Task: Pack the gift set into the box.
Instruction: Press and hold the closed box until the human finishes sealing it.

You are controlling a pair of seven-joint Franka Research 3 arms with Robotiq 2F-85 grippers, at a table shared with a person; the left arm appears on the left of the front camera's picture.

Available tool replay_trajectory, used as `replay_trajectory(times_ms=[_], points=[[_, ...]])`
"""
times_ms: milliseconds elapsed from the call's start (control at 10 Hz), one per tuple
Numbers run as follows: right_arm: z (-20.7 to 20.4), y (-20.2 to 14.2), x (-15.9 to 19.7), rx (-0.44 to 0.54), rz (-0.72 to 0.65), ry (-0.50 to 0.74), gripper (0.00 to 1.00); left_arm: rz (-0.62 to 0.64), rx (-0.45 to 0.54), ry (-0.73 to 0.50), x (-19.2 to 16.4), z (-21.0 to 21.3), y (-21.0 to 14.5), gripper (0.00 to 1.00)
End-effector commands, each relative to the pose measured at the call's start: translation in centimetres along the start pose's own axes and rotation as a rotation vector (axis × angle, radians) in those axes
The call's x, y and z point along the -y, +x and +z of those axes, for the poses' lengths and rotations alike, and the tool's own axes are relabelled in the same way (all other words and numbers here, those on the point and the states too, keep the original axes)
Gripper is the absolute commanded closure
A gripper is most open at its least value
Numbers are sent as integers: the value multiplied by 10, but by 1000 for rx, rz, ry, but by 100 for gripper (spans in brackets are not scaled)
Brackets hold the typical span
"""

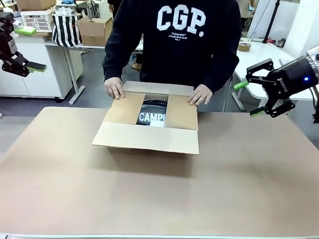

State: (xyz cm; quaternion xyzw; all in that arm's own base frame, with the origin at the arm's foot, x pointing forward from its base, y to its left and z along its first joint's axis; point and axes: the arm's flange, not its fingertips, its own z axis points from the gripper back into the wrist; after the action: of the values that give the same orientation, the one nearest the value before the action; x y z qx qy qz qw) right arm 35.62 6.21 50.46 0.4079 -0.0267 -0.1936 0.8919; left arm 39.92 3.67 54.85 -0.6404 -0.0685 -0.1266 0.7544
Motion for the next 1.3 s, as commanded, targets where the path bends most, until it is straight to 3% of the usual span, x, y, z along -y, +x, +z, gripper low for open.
replay_trajectory(times_ms=[0, 1200], points=[[2, 4, 2, -3, 30, -3, 0, -5, -10, 16, -1, 1, -2, 0], [2, 4, 2, -3, 30, -3, 0, -5, -10, 16, -1, 1, -2, 0]])
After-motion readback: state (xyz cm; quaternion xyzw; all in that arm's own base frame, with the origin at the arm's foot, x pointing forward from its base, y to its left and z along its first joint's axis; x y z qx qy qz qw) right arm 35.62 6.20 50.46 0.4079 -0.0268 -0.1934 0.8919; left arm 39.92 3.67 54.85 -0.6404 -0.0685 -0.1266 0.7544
